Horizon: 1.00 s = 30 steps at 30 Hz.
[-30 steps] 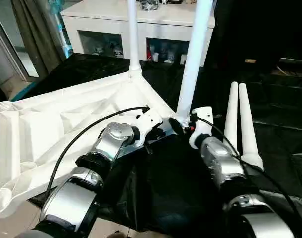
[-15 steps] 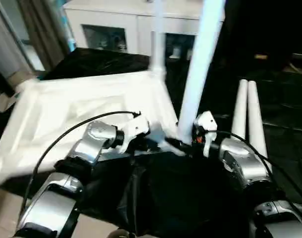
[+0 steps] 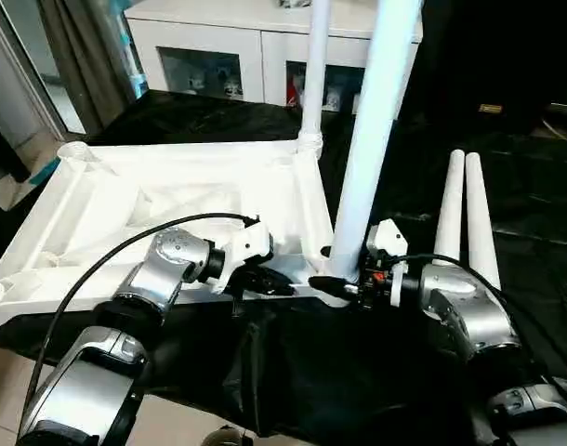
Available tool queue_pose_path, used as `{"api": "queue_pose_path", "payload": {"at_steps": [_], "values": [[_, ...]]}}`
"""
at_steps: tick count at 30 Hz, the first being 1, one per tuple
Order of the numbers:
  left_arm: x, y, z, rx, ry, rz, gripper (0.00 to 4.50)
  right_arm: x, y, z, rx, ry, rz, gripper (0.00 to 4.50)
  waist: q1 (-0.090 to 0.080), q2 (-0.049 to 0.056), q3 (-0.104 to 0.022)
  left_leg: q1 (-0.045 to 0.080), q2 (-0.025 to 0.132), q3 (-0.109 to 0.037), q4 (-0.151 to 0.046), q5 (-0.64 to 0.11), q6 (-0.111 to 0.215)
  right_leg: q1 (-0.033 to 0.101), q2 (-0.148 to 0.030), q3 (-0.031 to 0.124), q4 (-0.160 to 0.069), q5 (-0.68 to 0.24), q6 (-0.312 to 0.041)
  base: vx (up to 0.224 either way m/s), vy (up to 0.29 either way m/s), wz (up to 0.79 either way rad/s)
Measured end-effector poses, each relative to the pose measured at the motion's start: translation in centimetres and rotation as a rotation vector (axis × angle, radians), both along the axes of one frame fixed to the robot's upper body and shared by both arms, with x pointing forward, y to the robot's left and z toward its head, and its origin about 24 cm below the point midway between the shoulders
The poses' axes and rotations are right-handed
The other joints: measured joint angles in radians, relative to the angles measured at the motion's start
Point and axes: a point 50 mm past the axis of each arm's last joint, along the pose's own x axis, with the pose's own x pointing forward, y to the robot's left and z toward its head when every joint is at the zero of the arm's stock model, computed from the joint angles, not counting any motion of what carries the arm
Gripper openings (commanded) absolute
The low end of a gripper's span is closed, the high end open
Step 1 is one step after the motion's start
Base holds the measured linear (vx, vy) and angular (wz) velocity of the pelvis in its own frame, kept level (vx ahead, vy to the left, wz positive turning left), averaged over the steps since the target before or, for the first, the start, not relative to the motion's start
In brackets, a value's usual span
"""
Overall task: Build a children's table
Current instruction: Rotate leg to tighten
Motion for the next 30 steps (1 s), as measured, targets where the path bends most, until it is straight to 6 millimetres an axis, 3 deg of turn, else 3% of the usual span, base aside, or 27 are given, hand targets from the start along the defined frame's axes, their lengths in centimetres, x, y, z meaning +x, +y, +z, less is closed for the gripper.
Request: {"api": "queue_pose_path", "payload": {"at_steps": [4,7,11,16,18,19,23,24,30], "values": [[0.4,-0.5,-0.3,0.003,-0.039,0.057,0.0,0.4,0.4,-0.4,0.005,0.01,-0.101,2.76,0.0,-0.001,0.0,0.002,0.0,0.0,0.002,0.001,-0.001,0.002,0.0,0.0,0.002,0.0,0.0,0.0,0.0,0.0],[1.6,-1.7,-0.5,0.019,-0.084,0.185,0.0,2.0,0.9,-0.9,-0.008,0.005,-0.34,2.75,-0.005,-0.002,-0.001,0.012,0.0,0.0,0.001,0.002,-0.003,0.01,-0.001,0.001,0.002,-0.003,0.006,0.0,0.0,0.0],[2.0,-3.5,-1.2,0.016,-0.081,0.291,0.0,3.1,1.5,-1.5,-0.023,0.021,-0.555,2.75,-0.019,-0.002,-0.001,0.03,-0.001,0.0,-0.004,0.002,-0.003,0.027,-0.001,-0.002,-0.01,-0.005,0.008,0.0,0.0,0.0],[2.3,-5.6,-1.5,0.019,-0.089,0.375,0.0,4.2,2.2,-1.6,-0.046,0.048,-0.752,2.75,-0.036,0.0,0.0,0.036,-0.003,-0.001,-0.012,0.002,-0.003,0.038,-0.002,-0.005,-0.032,-0.005,0.008,0.0,0.0,0.0],[2.4,-5.8,-1.4,0.021,-0.089,0.386,0.0,4.4,2.4,-1.6,-0.05,0.045,-0.773,2.75,-0.042,0.0,-0.001,0.035,-0.008,0.0,-0.012,0.002,-0.003,0.039,-0.009,-0.005,-0.032,-0.005,0.008,0.0,0.0,0.0],[2.4,-5.8,-1.4,0.02,-0.089,0.387,0.0,4.4,2.4,-1.6,-0.049,0.043,-0.78,3.31,-0.044,0.0,-0.001,0.034,-0.01,0.0,-0.012,0.002,-0.003,0.039,-0.012,-0.006,-0.032,-0.005,0.008,0.0,0.0,0.0],[2.9,-5.3,-1.4,0.034,-0.11,0.434,0.0,4.3,3.0,-1.7,-0.041,0.042,-0.761,3.54,-0.057,-0.003,-0.002,0.032,-0.014,0.001,-0.011,0.001,-0.002,0.038,-0.016,-0.004,-0.032,-0.005,0.008,0.0,0.0,0.0],[2.9,-5.1,-1.3,0.036,-0.111,0.44,0.0,4.3,3.1,-1.7,-0.038,0.043,-0.748,3.8,-0.061,-0.003,-0.002,0.032,-0.014,0.001,-0.012,0.001,-0.002,0.037,-0.016,-0.004,-0.032,-0.005,0.008,0.0,0.0,0.0],[2.7,-3.4,-1.0,0.023,-0.101,0.354,0.0,3.4,1.6,-1.4,-0.021,0.017,-0.522,3.87,-0.057,-0.004,-0.001,0.032,-0.013,0.001,-0.015,0.001,-0.002,0.032,-0.016,-0.005,-0.029,-0.003,0.009,0.0,0.0,0.0]]}}
